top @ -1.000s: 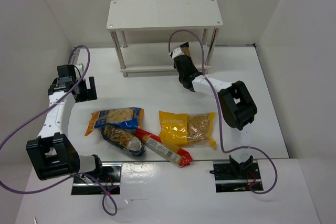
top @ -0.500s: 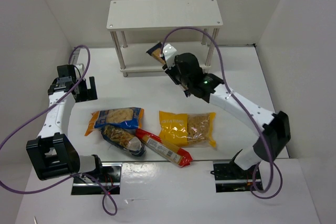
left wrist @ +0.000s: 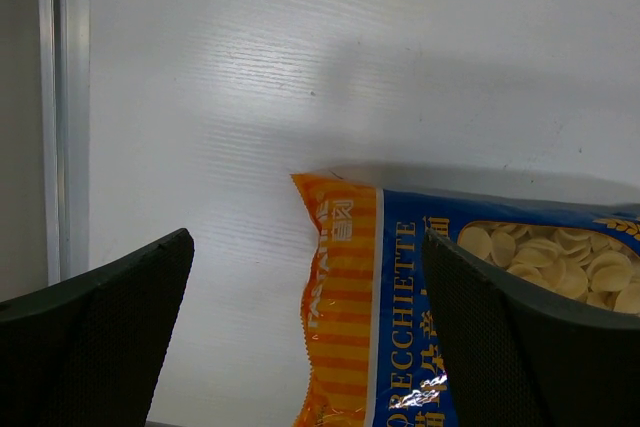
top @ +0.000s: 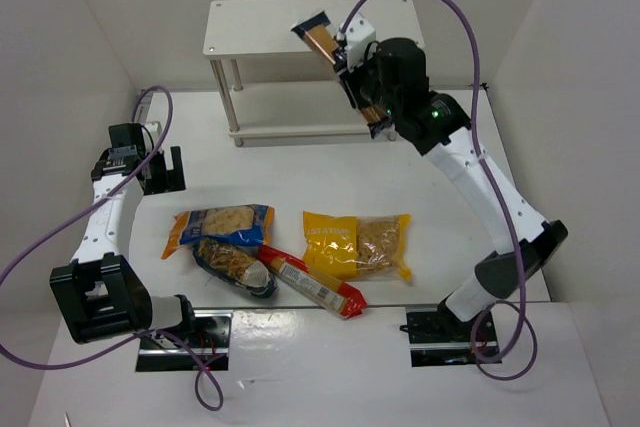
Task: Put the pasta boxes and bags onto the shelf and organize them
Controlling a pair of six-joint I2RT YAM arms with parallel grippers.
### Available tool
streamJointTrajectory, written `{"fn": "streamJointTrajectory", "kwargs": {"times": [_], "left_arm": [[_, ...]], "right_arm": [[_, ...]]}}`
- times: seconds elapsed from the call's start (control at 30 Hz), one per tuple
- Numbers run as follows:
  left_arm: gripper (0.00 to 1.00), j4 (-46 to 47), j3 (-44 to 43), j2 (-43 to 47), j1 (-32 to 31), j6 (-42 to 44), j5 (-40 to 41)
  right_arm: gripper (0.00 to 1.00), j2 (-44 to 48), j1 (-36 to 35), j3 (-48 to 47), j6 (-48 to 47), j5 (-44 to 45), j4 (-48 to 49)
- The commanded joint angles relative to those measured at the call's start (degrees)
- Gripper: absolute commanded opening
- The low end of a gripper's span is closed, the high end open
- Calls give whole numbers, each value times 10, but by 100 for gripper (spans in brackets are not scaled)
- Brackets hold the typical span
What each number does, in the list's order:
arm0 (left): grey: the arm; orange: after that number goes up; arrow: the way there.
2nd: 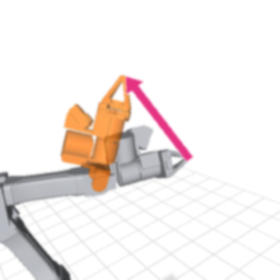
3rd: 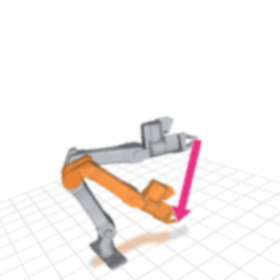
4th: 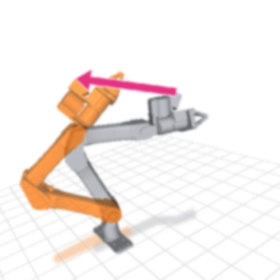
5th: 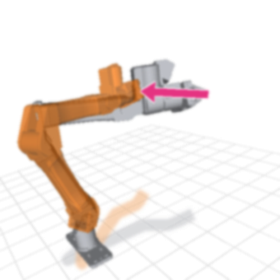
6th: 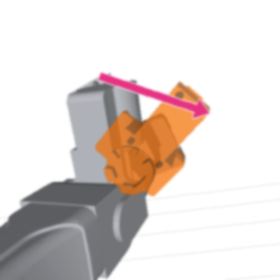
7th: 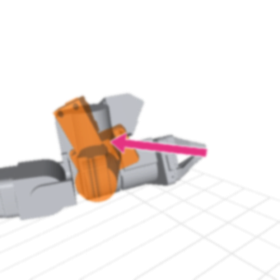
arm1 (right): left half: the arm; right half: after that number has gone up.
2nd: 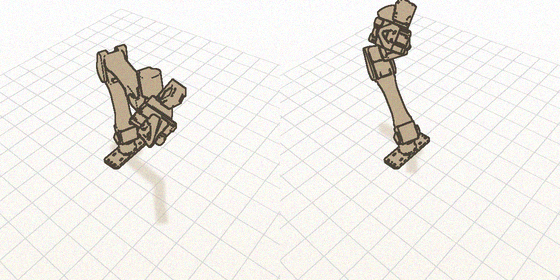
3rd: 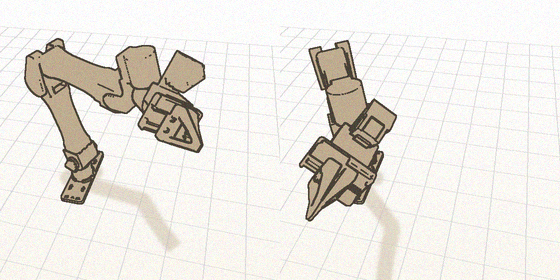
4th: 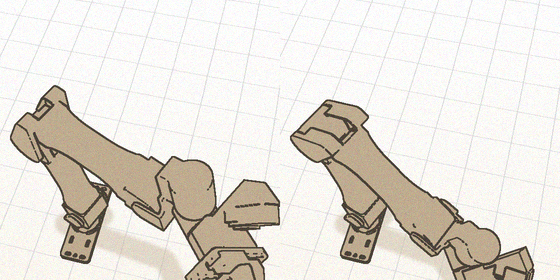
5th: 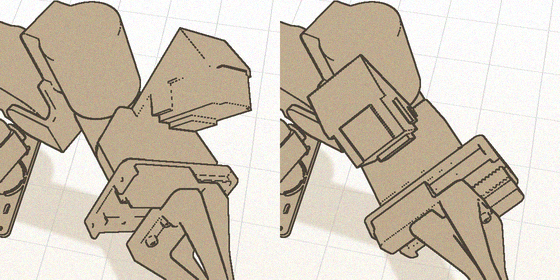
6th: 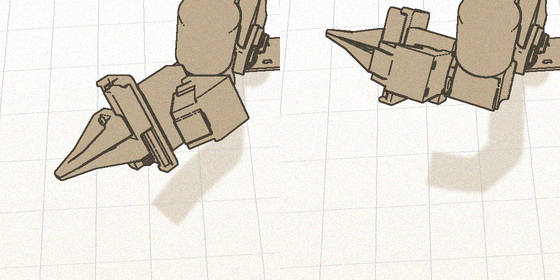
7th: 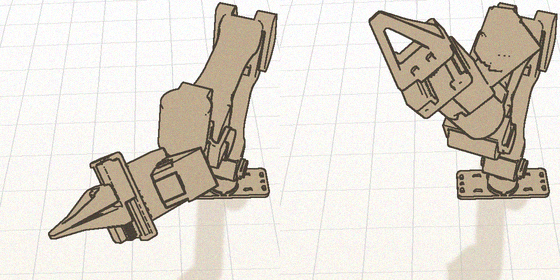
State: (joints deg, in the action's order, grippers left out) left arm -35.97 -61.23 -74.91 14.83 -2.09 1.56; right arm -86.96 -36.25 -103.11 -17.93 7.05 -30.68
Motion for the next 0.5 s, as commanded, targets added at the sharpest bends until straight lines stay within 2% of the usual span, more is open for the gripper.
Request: {"fn": "streamJointTrajectory", "kwargs": {"times": [0.0,0.1,0.13,0.2,0.23,0.3,0.37,0.47], "left_arm": [[100,7,1,0,3,9,-9],[100,7,1,0,3,14,-9],[100,7,1,0,3,14,-14],[100,7,1,0,3,14,-14],[100,7,1,0,3,14,-14],[100,7,1,0,3,14,-14],[100,7,1,-5,3,14,-14],[100,7,1,-5,3,19,-14]], "right_arm": [[0,-35,57,-107,17,-7,49],[0,-101,115,-232,37,-63,-15],[0,-122,129,-315,51,-80,-37],[0,-169,171,-411,63,-124,-83],[0,-225,182,-525,69,-134,-137],[0,-290,209,-658,75,-157,-191],[0,-297,209,-667,75,-150,-177],[0,-308,231,-671,82,-189,-177]]}}
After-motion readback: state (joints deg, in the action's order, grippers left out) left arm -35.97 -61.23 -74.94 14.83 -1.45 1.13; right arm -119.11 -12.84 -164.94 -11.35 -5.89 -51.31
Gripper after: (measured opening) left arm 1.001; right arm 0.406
